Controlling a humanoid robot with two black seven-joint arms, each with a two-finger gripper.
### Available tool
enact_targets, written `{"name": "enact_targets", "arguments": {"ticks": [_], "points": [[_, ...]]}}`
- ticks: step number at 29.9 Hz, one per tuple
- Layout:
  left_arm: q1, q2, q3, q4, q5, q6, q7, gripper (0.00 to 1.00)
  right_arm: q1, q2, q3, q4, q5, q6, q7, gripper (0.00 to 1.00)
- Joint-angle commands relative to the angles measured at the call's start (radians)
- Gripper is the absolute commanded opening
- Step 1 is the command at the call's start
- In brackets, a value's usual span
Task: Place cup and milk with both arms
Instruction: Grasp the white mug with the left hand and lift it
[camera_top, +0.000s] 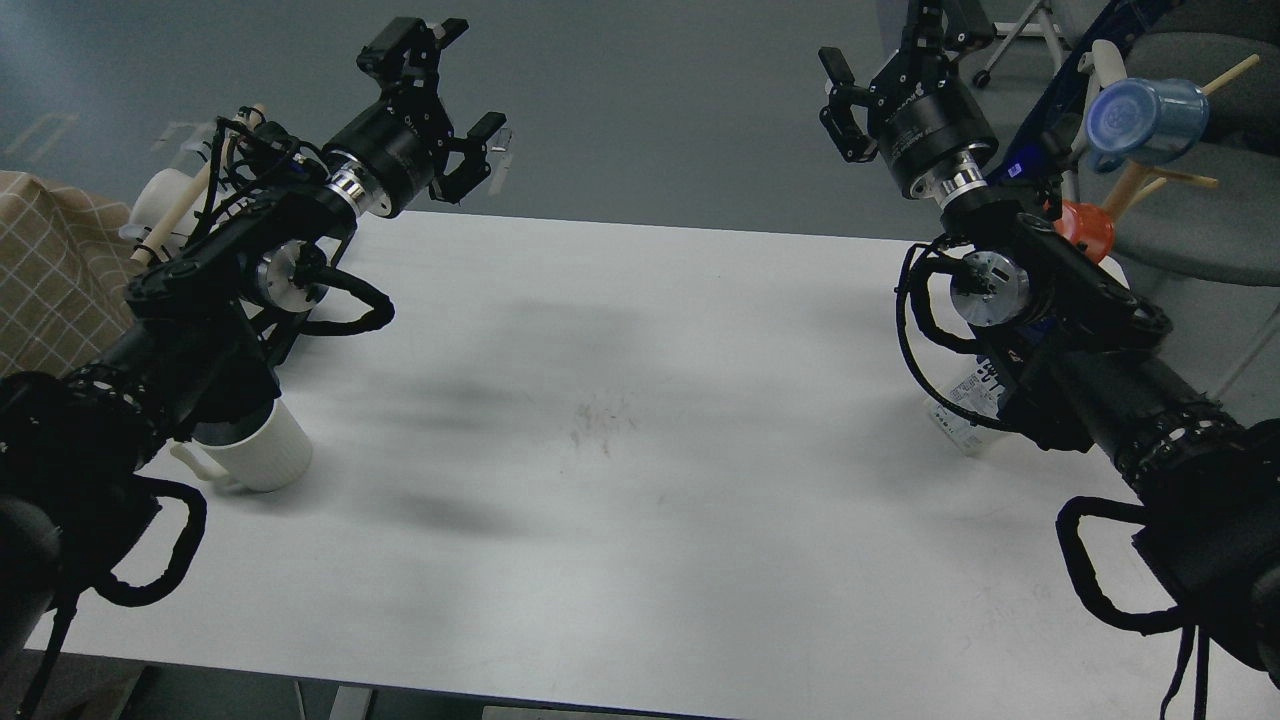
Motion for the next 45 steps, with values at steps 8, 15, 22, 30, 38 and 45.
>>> {"name": "enact_targets", "arguments": {"ticks": [8,15,22,30,38,45], "points": [[0.002,0.005,-0.015,-0.008,-0.038,0.0,-0.021,0.98,0.018,0.0,-0.001,-0.002,-0.001,-0.005,0.0,0.98],[0.005,0.014,-0.047,0.006,-0.041,0.0,-0.021,0.98,0.015,0.0,-0.001,-0.002,0.0,-0.008,0.0,1.0],[0.005,-0.001,-0.058,0.029,-0.039,0.0,-0.021,0.98,0.015,0.0,-0.001,-0.002,0.0,-0.026,0.0,1.0],[0.005,-0.004,-0.051,0.029,-0.039,0.0,-0.024,0.98,0.013,0.0,-0.001,-0.003,0.0,-0.032,0.0,1.0],[0.024,0.002,-0.049,0.028,-0.038,0.0,-0.021,0.99,0.013,0.0,-0.003,-0.017,0.0,-0.034,0.0,1.0],[0.024,-0.003,-0.049,0.028,-0.036,0.0,-0.015,0.99,0.013,0.0,-0.001,-0.017,0.0,-0.034,0.0,1.0]]}}
